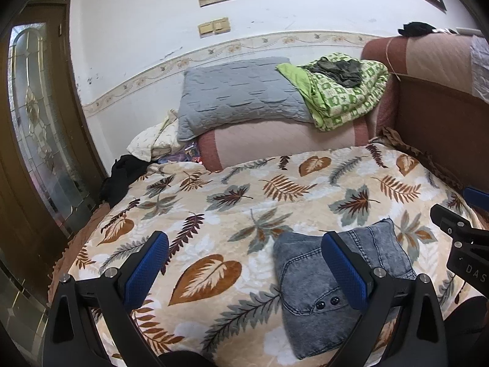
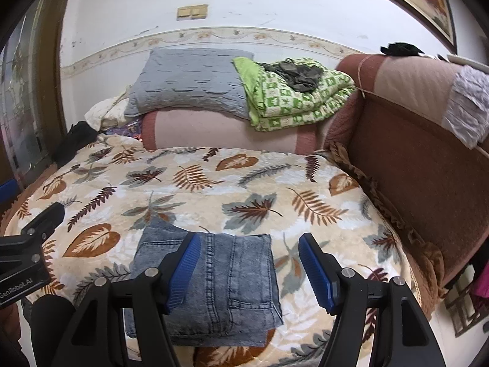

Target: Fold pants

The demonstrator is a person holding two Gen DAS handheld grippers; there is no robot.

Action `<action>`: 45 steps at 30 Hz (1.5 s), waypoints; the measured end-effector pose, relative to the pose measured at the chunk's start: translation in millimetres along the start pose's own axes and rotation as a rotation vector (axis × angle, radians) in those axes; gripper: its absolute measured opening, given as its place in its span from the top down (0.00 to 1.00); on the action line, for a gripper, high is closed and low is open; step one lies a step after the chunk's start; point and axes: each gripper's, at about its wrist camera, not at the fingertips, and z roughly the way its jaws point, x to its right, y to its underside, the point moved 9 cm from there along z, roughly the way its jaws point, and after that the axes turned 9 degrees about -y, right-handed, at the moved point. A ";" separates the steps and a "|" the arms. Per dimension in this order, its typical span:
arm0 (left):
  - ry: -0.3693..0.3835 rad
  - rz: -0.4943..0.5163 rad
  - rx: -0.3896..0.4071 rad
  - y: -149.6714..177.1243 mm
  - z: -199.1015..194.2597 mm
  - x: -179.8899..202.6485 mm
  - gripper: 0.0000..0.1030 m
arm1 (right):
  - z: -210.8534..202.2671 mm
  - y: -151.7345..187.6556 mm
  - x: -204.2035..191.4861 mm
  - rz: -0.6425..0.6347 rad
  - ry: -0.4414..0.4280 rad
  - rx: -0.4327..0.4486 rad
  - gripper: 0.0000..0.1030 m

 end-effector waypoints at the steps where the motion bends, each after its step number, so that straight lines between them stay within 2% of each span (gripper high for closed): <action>1: 0.000 -0.003 -0.004 0.6 1.4 -1.5 0.03 | 0.3 -1.3 -2.2 -0.008 0.000 0.000 0.32; 15: -0.009 -0.032 -0.009 -2.5 7.8 -15.1 0.03 | 4.4 -7.5 -24.4 -0.055 -0.006 -0.007 0.32; 29: -0.001 0.005 0.012 -7.1 -9.3 4.3 0.03 | -8.9 1.3 -1.0 0.005 0.000 0.005 0.32; 45: 0.006 0.004 0.006 -4.5 -9.3 4.7 0.03 | -5.9 6.3 -4.9 -0.002 -0.003 -0.006 0.32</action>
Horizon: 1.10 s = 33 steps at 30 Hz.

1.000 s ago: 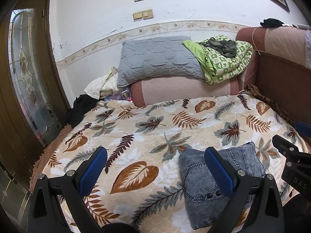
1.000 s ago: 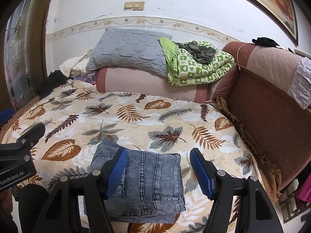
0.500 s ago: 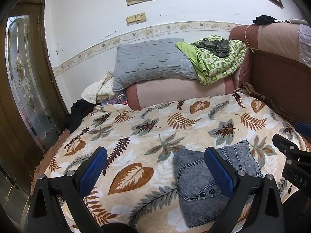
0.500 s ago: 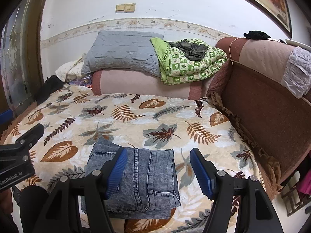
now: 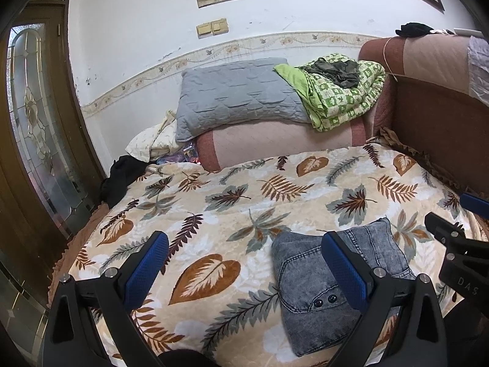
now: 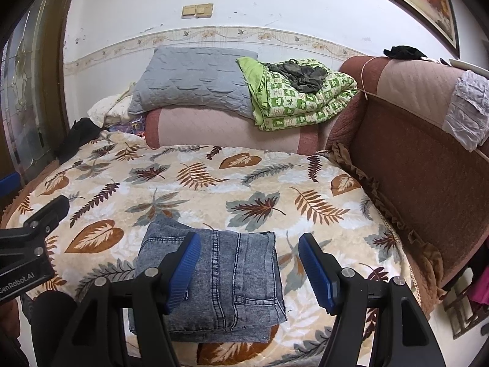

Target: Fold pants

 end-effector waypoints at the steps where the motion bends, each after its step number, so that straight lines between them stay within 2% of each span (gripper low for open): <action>1: -0.002 -0.002 0.003 -1.0 -0.1 -0.4 0.03 | 0.1 0.0 -1.2 -0.004 -0.003 0.000 0.32; 33: 0.024 -0.002 0.006 -1.2 -9.2 7.9 0.03 | -6.5 4.3 7.2 0.013 0.003 0.015 0.32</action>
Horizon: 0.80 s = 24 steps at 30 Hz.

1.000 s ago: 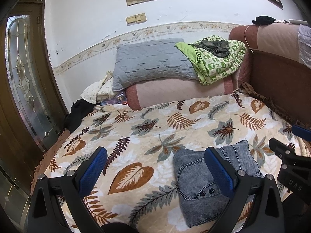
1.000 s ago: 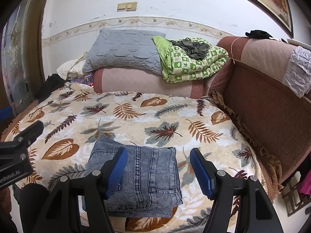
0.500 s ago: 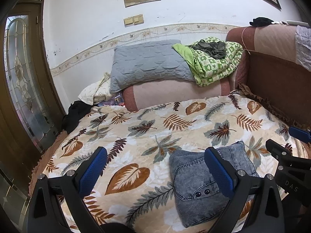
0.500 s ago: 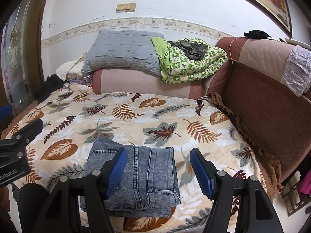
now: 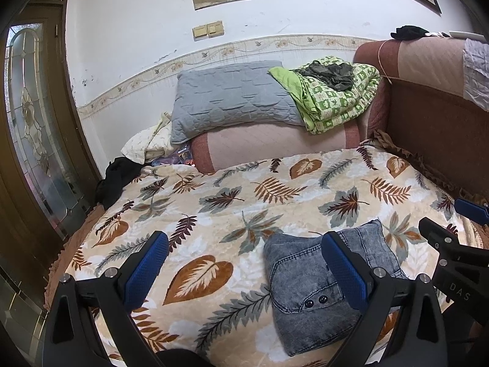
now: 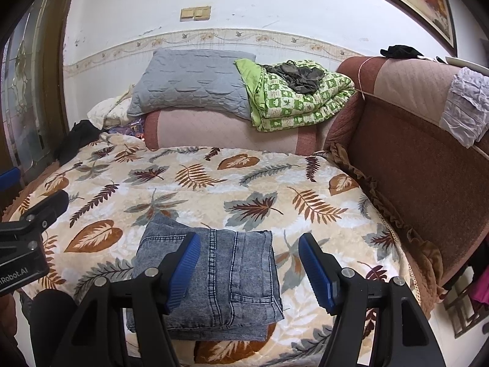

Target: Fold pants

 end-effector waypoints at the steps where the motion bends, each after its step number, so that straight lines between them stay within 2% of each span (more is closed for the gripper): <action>1: 0.000 0.001 0.001 -0.3 -0.1 0.3 0.03 | -0.6 -0.3 0.5 0.002 0.000 0.002 0.32; 24: 0.006 0.009 -0.007 2.4 2.8 -1.9 0.03 | 4.7 3.4 0.5 0.006 -0.008 -0.003 0.32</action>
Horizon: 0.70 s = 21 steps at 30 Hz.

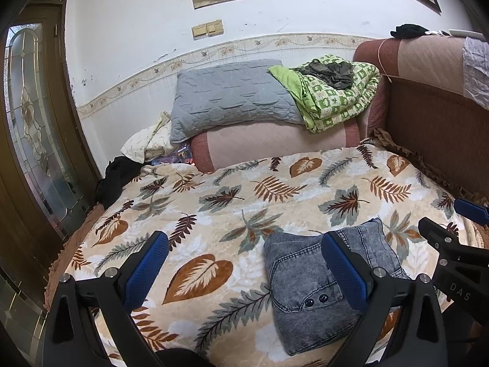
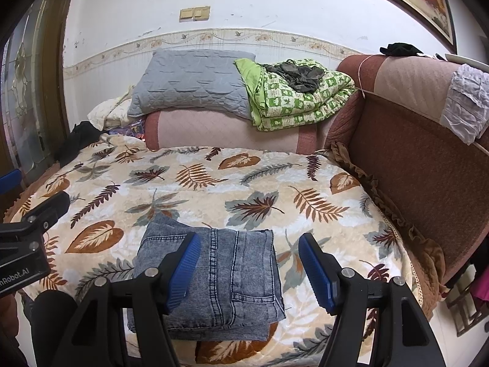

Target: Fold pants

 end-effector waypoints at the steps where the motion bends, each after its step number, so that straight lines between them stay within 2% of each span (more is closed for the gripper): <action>1: -0.001 0.000 0.000 0.3 0.5 -0.4 0.03 | 0.6 0.4 0.0 0.000 0.001 0.000 0.32; 21: 0.003 0.012 0.002 1.2 -0.4 7.9 0.03 | -0.1 2.7 1.3 0.006 -0.005 0.000 0.32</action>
